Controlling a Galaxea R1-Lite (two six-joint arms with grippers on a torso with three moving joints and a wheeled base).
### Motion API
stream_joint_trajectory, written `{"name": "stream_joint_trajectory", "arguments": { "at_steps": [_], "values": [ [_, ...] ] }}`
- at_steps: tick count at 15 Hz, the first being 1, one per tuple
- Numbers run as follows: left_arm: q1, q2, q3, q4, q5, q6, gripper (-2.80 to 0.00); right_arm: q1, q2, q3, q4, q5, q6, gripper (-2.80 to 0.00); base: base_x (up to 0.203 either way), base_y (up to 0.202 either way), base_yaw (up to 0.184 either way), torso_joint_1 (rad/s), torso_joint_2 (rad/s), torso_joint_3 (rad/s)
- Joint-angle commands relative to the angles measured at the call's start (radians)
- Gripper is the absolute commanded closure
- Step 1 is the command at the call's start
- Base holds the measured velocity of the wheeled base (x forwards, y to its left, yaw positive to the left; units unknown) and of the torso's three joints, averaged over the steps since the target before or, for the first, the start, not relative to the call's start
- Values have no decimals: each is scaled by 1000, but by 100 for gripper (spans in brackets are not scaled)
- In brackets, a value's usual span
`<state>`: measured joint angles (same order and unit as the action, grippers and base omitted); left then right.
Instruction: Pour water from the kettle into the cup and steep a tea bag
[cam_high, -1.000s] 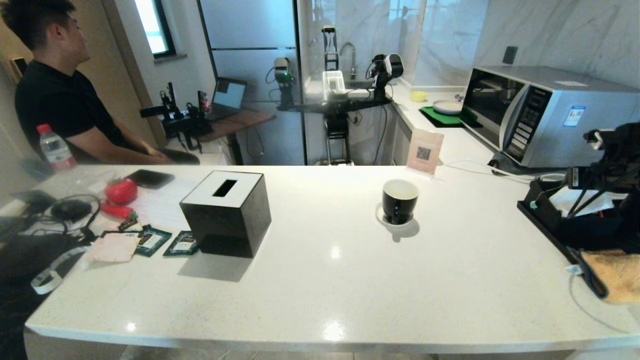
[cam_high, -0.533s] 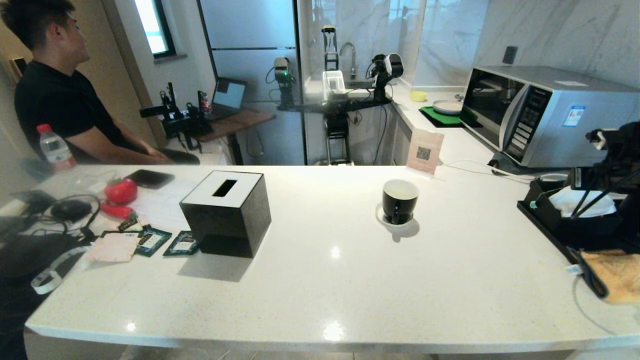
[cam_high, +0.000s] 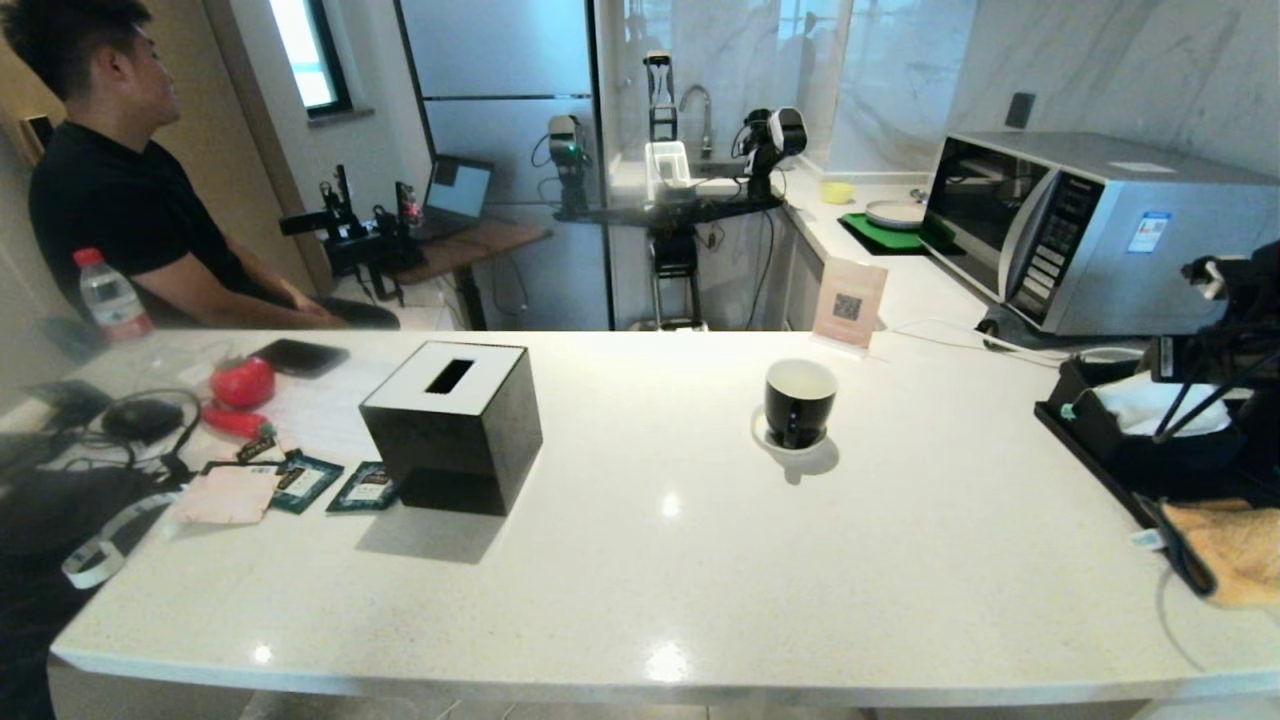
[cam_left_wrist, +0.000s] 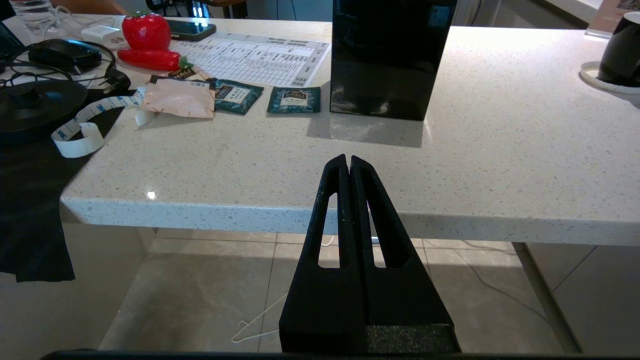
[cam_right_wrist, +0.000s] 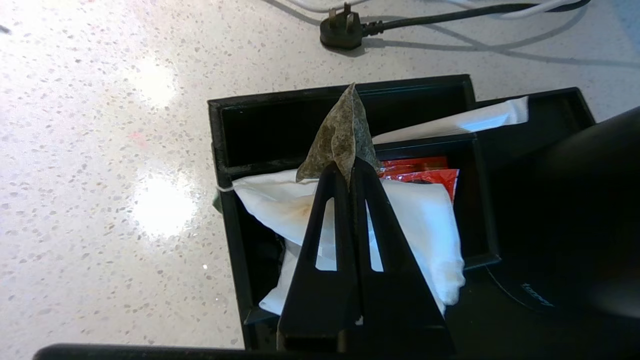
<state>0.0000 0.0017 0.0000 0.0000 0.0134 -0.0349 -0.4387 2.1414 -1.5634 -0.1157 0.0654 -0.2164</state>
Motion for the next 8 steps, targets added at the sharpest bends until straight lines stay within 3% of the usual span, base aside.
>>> {"name": "stream_joint_trajectory", "arguments": {
  "at_steps": [1,8],
  "values": [
    [0,0,0,0,0,0,0,0,-32,5,2,2,0,0,0,0,0,0,0,0],
    [0,0,0,0,0,0,0,-2,-78,21,1,2,2,0,0,0,0,0,0,0]
  ]
}}
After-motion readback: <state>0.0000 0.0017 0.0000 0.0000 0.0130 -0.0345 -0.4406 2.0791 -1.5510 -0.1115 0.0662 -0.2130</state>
